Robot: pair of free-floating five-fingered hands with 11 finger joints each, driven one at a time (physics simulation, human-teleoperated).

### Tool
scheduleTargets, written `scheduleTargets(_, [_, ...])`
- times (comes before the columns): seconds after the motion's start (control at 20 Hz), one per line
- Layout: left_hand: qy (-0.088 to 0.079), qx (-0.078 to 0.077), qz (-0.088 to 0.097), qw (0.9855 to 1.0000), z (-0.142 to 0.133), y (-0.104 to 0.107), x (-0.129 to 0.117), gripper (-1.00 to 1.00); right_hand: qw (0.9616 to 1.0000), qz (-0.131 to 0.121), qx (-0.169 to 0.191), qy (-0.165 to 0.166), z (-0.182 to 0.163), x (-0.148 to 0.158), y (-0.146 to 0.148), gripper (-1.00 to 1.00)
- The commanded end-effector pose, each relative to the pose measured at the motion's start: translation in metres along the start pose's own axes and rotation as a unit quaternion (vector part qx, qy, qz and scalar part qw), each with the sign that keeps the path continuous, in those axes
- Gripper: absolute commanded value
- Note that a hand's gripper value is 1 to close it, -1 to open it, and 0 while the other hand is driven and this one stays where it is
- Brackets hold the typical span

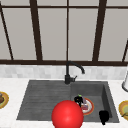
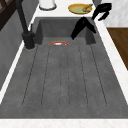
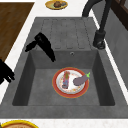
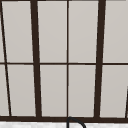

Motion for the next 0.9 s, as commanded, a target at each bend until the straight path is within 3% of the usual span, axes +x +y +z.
scheduleTargets(0.0, [-0.011,0.008,-0.001,0.9999,0.001,0.003,-0.039,-1.0,1.0,0.0,0.0,0.0,0.0,0.0,0.0,0.0])
scheduleTargets(0.25, [-0.016,0.011,-0.003,0.9998,0.007,-0.006,-0.083,-1.0,1.0,0.0,0.0,0.0,0.0,0.0,0.0,0.0])
scheduleTargets(0.4, [-0.001,0.008,-0.003,1.0,0.006,-0.015,-0.106,-1.0,1.0,0.0,0.0,0.0,0.0,0.0,0.0,0.0])
scheduleTargets(0.7, [0.031,0.003,0.017,0.9994,-0.005,-0.03,-0.145,-1.0,1.0,0.0,0.0,0.0,0.0,0.0,0.0,0.0])
scheduleTargets(0.75, [0.028,0.005,0.013,0.9995,-0.007,-0.027,-0.144,-1.0,1.0,0.0,0.0,0.0,0.0,0.0,0.0,0.0])
scheduleTargets(0.85, [0.023,-0.004,-0.015,0.9996,-0.012,-0.028,-0.136,-1.0,1.0,0.0,0.0,0.0,0.0,0.0,0.0,0.0])
